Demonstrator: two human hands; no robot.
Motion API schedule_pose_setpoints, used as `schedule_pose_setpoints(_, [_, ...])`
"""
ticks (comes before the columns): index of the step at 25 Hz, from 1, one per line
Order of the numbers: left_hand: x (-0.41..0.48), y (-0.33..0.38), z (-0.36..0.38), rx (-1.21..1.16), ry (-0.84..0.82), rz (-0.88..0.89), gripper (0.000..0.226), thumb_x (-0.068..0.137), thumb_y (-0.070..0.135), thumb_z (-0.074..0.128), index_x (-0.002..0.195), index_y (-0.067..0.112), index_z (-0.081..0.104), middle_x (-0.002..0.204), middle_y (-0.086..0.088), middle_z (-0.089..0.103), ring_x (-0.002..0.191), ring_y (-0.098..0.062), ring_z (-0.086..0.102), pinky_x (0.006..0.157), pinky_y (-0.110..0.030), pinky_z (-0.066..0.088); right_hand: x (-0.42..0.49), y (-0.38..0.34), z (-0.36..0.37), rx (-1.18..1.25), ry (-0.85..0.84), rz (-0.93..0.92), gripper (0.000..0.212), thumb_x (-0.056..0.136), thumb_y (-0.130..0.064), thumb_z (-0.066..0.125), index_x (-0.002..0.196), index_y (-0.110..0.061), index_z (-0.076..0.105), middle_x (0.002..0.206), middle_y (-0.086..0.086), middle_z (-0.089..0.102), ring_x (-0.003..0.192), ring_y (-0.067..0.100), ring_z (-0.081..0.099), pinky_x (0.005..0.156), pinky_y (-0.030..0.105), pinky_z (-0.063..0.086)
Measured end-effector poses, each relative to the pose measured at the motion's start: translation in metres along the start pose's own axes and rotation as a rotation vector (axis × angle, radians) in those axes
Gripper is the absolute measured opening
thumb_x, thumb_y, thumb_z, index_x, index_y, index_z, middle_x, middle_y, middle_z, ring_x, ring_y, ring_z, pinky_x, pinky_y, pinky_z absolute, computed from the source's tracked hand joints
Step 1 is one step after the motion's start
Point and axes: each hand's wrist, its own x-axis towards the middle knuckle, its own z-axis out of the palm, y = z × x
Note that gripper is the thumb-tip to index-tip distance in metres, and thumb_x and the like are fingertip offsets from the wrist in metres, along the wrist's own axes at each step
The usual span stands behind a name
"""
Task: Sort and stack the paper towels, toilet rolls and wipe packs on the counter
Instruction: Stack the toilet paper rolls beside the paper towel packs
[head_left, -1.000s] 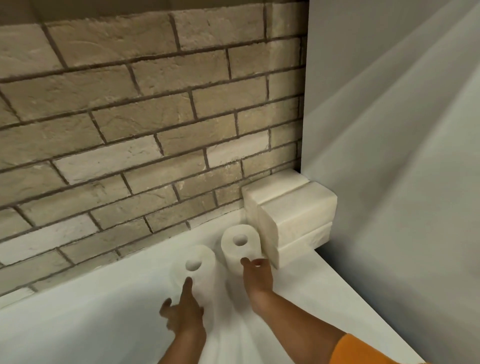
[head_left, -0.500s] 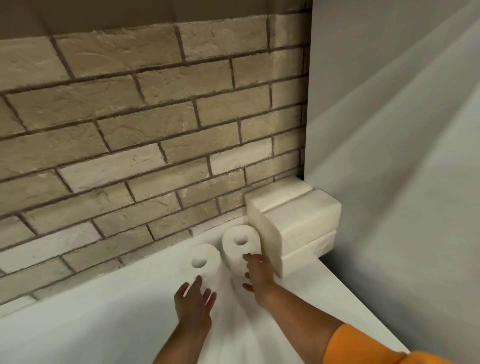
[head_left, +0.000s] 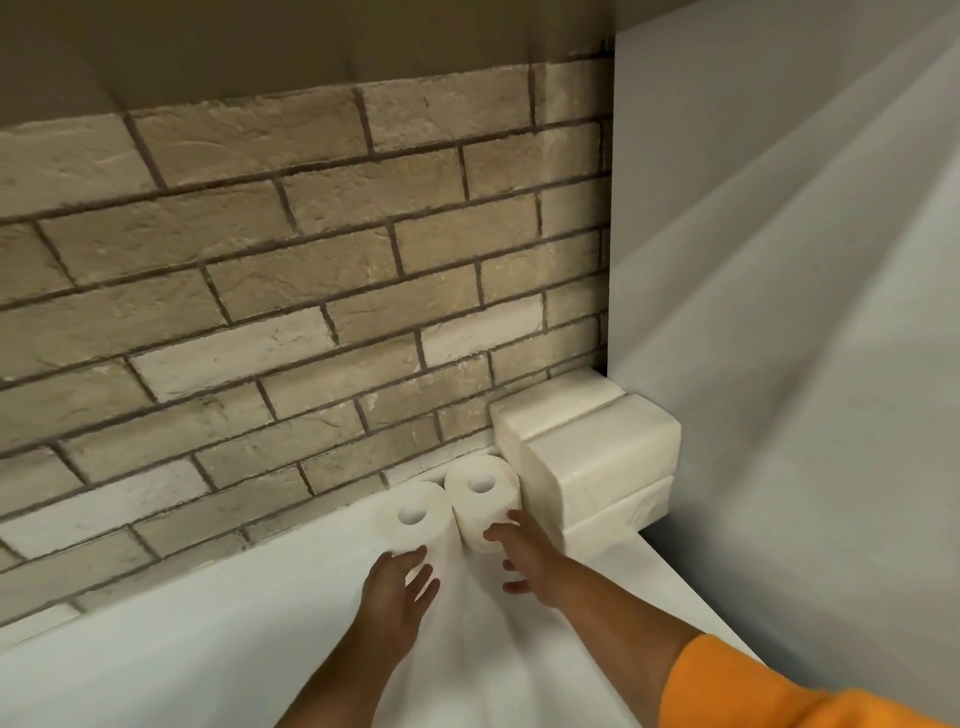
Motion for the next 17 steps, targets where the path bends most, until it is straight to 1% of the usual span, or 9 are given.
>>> schedule_pose_setpoints(2, [-0.006,-0.003,-0.008,0.062,0.034,0.016,0.035,0.092,-0.003,0.061,0.121,0.015,0.051,0.102,-0.009,0.066,0.113,-0.035,0.060,0.094,-0.046,0.050,-0.004,0.006,0.006,-0.038,0.027,-0.021,0.066,0.084,-0.035,0.062,0.147,-0.036,0.039,0.130,-0.002,0.053,0.105,0.019,0.055,0.071,0.033,0.056])
schedule_pose_setpoints(4, [-0.016,-0.001,-0.020,0.201,0.042,0.087,0.033,0.092,0.000,0.063,0.122,0.012,0.057,0.105,-0.011,0.069,0.106,-0.035,0.065,0.090,-0.044,0.053,-0.012,0.011,0.018,-0.117,0.013,-0.079,0.062,0.085,-0.031,0.058,0.146,-0.036,0.041,0.132,-0.003,0.055,0.103,0.016,0.054,0.081,0.033,0.054])
schedule_pose_setpoints(6, [-0.030,0.009,-0.034,0.383,-0.009,0.180,0.025,0.093,0.005,0.063,0.115,0.015,0.068,0.108,-0.010,0.074,0.103,-0.033,0.069,0.085,-0.041,0.055,-0.020,0.011,0.035,-0.228,-0.007,-0.185,0.065,0.082,-0.031,0.057,0.146,-0.033,0.046,0.136,-0.001,0.059,0.112,0.018,0.056,0.095,0.034,0.050])
schedule_pose_setpoints(8, [-0.043,0.030,-0.052,0.550,-0.056,0.271,0.024,0.093,0.004,0.062,0.109,0.018,0.072,0.106,-0.005,0.076,0.101,-0.030,0.071,0.083,-0.039,0.054,-0.034,0.002,0.057,-0.310,-0.019,-0.287,0.055,0.087,-0.026,0.060,0.141,-0.031,0.051,0.143,0.002,0.056,0.127,0.018,0.054,0.107,0.034,0.045])
schedule_pose_setpoints(9, [-0.050,0.041,-0.060,0.621,-0.081,0.313,0.025,0.093,0.003,0.061,0.107,0.019,0.073,0.104,-0.002,0.077,0.100,-0.028,0.071,0.081,-0.037,0.053,-0.042,-0.002,0.069,-0.334,-0.032,-0.324,0.050,0.090,-0.024,0.059,0.139,-0.031,0.053,0.144,0.002,0.055,0.131,0.017,0.053,0.109,0.034,0.043])
schedule_pose_setpoints(11, [-0.065,0.065,-0.081,0.731,-0.116,0.386,0.027,0.094,0.002,0.059,0.106,0.022,0.074,0.102,0.000,0.076,0.097,-0.025,0.072,0.079,-0.034,0.051,-0.059,-0.009,0.097,-0.380,-0.101,-0.378,0.045,0.093,-0.024,0.059,0.137,-0.031,0.054,0.142,0.000,0.053,0.128,0.015,0.053,0.107,0.032,0.044])
schedule_pose_setpoints(13, [-0.078,0.083,-0.111,0.820,-0.124,0.439,0.029,0.094,0.002,0.057,0.103,0.024,0.074,0.101,0.001,0.076,0.093,-0.021,0.071,0.078,-0.032,0.049,-0.077,-0.011,0.132,-0.438,-0.191,-0.394,0.043,0.094,-0.028,0.060,0.136,-0.034,0.055,0.140,-0.004,0.052,0.122,0.013,0.053,0.094,0.027,0.049])
schedule_pose_setpoints(15, [-0.090,0.095,-0.150,0.892,-0.077,0.484,0.030,0.094,0.005,0.059,0.098,0.030,0.075,0.098,0.003,0.076,0.086,-0.015,0.070,0.076,-0.028,0.050,-0.091,-0.007,0.171,-0.482,-0.263,-0.395,0.042,0.094,-0.029,0.061,0.135,-0.035,0.056,0.139,-0.005,0.051,0.116,0.012,0.054,0.078,0.022,0.049])
schedule_pose_setpoints(17, [-0.099,0.104,-0.196,0.976,-0.002,0.527,0.028,0.094,0.013,0.063,0.094,0.038,0.075,0.097,0.008,0.075,0.081,-0.011,0.069,0.073,-0.026,0.053,-0.104,-0.003,0.211,-0.497,-0.280,-0.395,0.040,0.094,-0.028,0.061,0.134,-0.033,0.058,0.139,-0.005,0.052,0.112,0.013,0.058,0.073,0.020,0.048])
